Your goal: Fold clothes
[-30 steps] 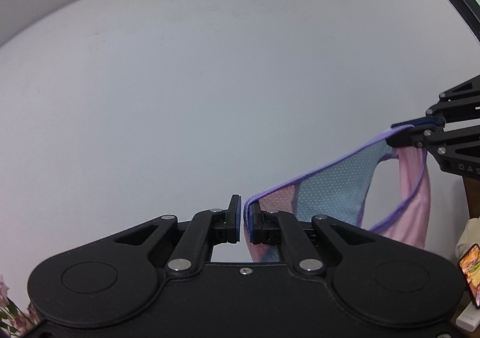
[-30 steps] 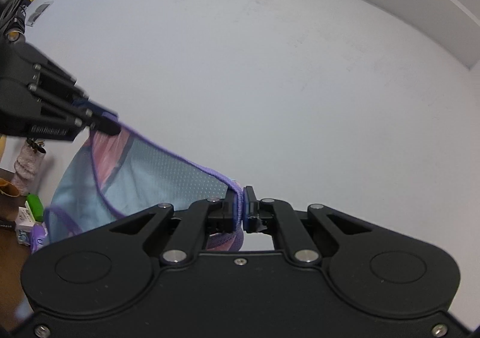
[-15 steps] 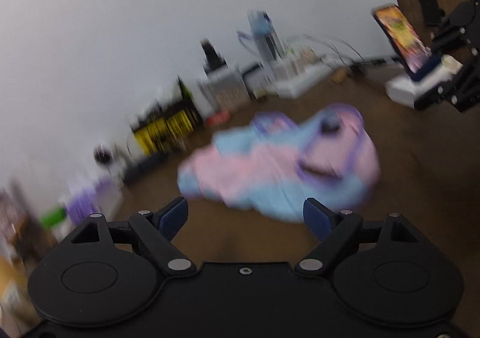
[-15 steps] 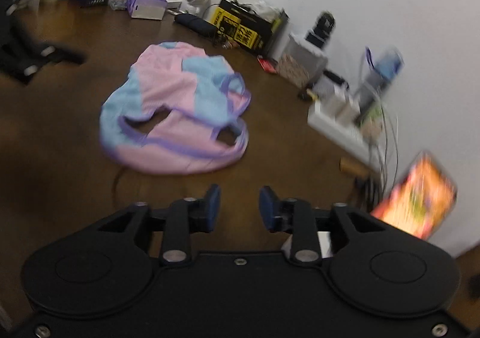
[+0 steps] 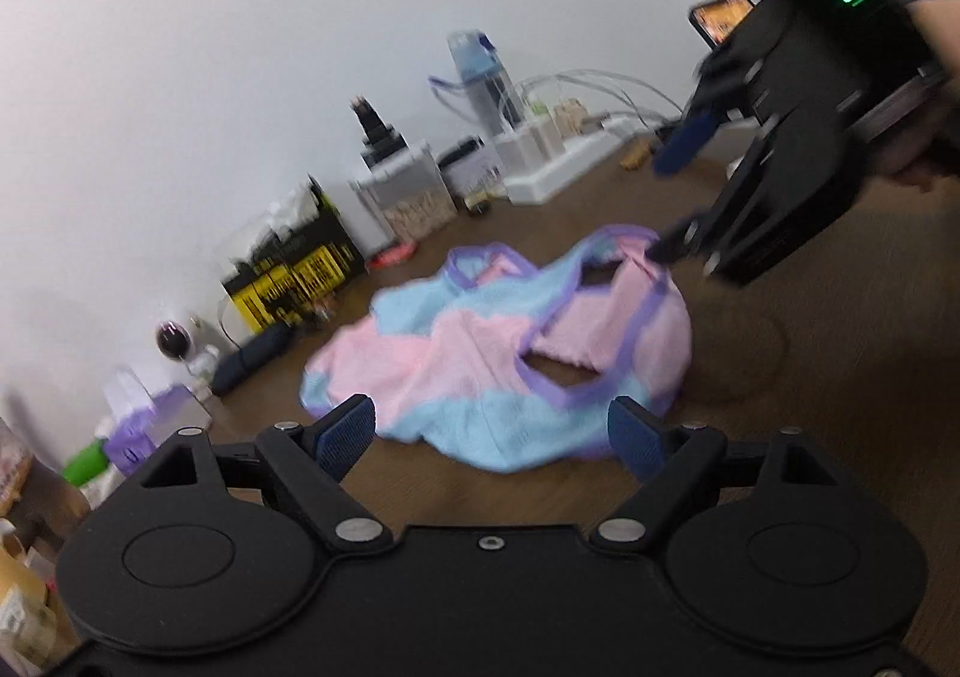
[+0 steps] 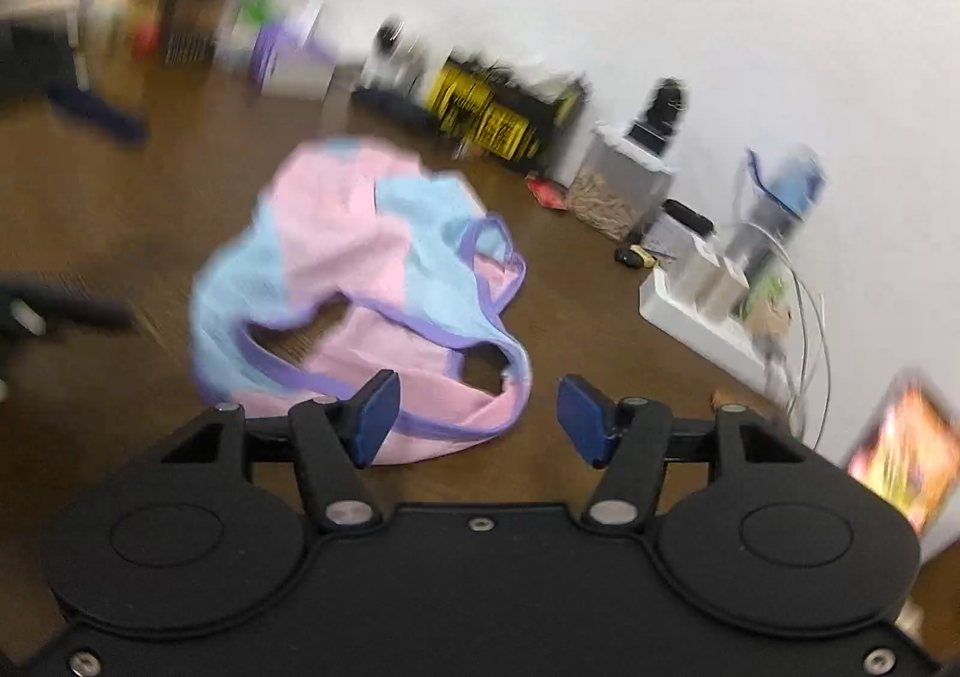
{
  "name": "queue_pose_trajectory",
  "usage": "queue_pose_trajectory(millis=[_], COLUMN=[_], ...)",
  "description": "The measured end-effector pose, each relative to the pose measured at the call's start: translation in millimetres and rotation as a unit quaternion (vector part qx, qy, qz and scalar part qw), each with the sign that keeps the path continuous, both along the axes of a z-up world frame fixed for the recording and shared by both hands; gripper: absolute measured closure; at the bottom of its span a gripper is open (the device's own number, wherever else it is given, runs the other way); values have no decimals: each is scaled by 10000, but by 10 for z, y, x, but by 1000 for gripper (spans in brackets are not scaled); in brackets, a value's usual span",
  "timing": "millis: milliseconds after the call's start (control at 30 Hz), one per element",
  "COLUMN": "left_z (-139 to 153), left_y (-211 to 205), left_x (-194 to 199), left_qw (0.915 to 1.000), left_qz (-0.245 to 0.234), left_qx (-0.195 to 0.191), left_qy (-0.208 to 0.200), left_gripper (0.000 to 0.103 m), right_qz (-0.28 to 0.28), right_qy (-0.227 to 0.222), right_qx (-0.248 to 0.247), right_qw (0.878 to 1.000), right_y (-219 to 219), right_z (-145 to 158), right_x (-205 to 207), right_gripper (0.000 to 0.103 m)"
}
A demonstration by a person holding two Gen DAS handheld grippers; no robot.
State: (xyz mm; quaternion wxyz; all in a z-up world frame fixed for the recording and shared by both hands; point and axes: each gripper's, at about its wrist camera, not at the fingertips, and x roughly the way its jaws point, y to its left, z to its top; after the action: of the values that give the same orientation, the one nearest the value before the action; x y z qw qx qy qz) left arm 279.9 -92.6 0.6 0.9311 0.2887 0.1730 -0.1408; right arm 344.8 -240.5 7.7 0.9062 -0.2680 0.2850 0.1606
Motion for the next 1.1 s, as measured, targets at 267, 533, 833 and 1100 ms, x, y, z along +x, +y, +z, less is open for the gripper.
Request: queue_pose_trajectory(millis=[267, 533, 833, 1100], left_z=[-78, -373, -442, -564], left_y=[-138, -412, -284, -557], left_x=[62, -33, -247, -714], left_qw=[9985, 9944, 9973, 9685], left_qz=[-79, -329, 221, -1180], left_qx=[373, 747, 446, 1623], left_qy=[-402, -675, -533, -1476], left_gripper=[19, 19, 43, 21], right_qz=[-370, 994, 509, 40], right_qy=[401, -1242, -1473, -1268], right_qx=[853, -26, -62, 469], right_qw=[9949, 9873, 9878, 9908], right_y=[-97, 352, 385, 79], right_z=[-95, 262, 36, 40], right_x=[474, -1167, -2021, -1968], right_gripper=[99, 99, 99, 99])
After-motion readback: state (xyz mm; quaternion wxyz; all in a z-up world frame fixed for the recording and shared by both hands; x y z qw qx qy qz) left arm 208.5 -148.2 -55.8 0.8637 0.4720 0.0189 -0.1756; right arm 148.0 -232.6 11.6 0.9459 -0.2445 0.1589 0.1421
